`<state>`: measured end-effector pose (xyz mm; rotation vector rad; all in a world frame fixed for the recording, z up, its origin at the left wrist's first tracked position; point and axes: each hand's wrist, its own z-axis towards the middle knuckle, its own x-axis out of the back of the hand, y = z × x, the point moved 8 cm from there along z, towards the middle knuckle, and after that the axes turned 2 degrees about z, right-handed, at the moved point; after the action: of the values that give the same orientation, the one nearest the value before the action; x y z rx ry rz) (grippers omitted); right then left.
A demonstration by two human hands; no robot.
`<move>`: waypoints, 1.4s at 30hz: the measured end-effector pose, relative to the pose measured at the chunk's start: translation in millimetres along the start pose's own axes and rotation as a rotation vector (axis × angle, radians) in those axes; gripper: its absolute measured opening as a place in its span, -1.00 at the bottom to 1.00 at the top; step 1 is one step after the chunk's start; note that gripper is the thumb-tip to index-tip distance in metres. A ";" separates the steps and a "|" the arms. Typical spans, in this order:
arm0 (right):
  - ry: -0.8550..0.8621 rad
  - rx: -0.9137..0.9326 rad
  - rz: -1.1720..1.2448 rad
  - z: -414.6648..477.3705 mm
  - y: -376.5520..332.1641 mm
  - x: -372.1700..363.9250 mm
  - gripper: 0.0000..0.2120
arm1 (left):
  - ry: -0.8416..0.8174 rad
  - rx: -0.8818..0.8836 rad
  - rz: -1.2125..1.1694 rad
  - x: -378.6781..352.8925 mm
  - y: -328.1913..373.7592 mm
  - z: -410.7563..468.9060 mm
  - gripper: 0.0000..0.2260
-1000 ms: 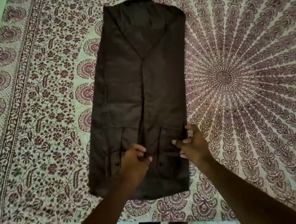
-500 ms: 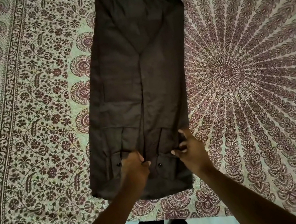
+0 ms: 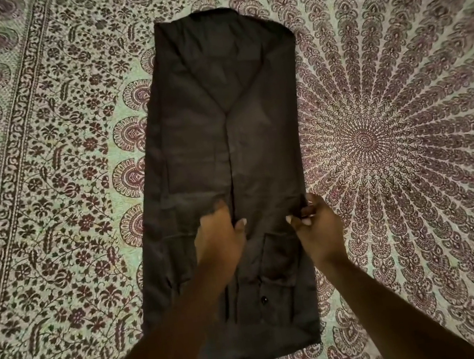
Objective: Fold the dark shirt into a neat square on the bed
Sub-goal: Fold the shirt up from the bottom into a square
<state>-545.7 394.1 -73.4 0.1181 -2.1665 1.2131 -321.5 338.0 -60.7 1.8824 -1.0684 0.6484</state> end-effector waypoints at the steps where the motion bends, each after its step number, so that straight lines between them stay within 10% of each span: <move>1: -0.005 -0.001 -0.018 7.5 -2.7 -1.7 -0.50 | 0.000 -0.002 -0.025 -0.7 2.4 7.8 -0.70; 19: 0.054 -0.008 -0.014 100.8 -40.4 -0.9 -0.71 | 0.172 -0.248 0.000 42.5 60.1 79.2 -0.85; 28: 0.071 0.002 0.081 241.4 -103.8 3.7 -0.69 | 0.171 -0.256 0.127 52.1 157.9 228.7 -0.48; 33: 0.110 0.037 0.107 311.7 -140.0 5.1 -0.65 | 0.162 -0.247 0.077 50.4 158.1 245.5 -0.77; 42: 0.182 0.218 0.002 395.5 -208.0 1.0 -0.61 | 0.153 -0.307 -0.010 42.8 144.7 246.7 -0.74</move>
<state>-662.8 -37.1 -64.9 0.0928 -1.8760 1.4025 -419.0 67.5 -90.9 1.5486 -0.9967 0.5769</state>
